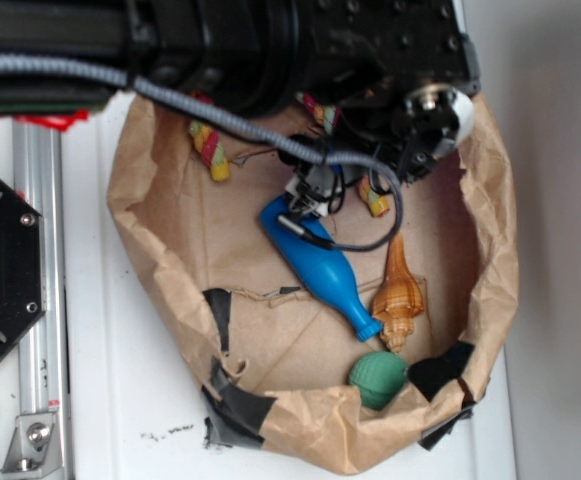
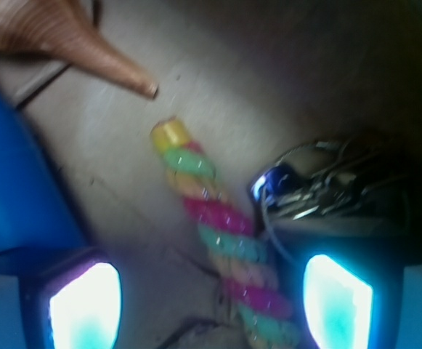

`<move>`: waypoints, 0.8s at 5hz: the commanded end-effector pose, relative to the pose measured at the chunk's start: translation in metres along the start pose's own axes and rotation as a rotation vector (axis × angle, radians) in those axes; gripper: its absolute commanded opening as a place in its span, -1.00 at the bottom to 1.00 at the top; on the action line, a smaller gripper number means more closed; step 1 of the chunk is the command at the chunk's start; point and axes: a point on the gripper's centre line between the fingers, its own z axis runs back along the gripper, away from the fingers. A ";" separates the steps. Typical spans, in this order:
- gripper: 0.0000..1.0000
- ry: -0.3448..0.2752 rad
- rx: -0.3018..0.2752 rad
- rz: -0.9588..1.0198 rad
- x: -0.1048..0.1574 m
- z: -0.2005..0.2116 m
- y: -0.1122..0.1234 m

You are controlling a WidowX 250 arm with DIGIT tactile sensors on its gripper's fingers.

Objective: Grab the multicolored rope.

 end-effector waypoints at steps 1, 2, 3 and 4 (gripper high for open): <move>1.00 0.028 0.060 0.034 -0.020 0.003 0.016; 1.00 0.069 0.067 0.041 -0.030 -0.005 0.018; 1.00 0.123 0.089 0.031 -0.031 -0.017 0.014; 1.00 0.182 0.100 0.027 -0.032 -0.031 0.017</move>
